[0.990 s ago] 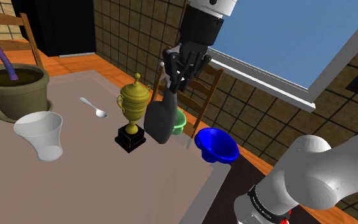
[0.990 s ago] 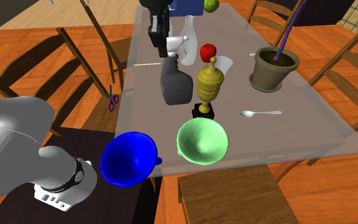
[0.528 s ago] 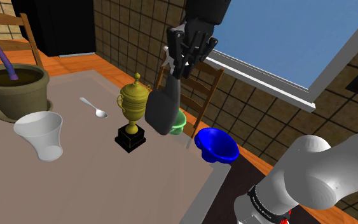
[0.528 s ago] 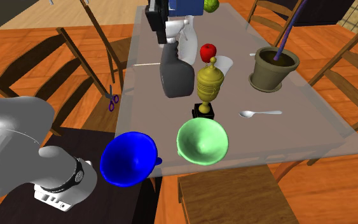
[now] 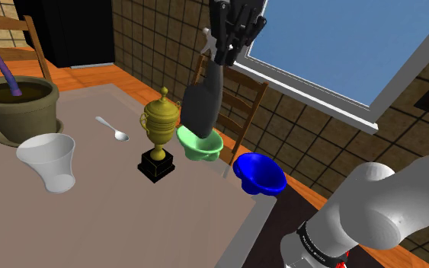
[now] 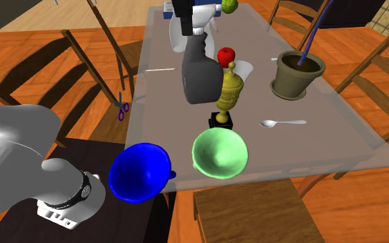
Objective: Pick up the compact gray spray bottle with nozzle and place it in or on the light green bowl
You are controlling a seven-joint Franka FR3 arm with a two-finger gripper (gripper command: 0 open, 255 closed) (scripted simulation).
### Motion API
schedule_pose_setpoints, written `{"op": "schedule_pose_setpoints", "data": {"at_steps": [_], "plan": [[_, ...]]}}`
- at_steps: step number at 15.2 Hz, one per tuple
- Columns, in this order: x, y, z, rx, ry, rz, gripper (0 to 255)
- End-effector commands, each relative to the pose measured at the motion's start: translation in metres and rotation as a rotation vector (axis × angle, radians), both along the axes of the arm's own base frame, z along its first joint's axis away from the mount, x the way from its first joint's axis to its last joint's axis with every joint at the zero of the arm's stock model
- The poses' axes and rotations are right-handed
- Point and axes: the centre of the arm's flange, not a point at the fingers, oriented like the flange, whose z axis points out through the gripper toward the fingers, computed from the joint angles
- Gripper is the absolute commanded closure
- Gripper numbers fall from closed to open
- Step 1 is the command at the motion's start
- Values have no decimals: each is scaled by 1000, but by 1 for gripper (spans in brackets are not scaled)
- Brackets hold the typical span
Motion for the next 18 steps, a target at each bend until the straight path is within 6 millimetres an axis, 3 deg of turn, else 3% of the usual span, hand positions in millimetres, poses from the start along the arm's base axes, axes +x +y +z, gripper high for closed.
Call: {"op": "schedule_pose_setpoints", "data": {"at_steps": [1,10,18], "plan": [[17,-17,12,-1,0,0,255],[88,-89,67,-1,0,0,255],[88,-89,24,-1,0,0,255]]}}
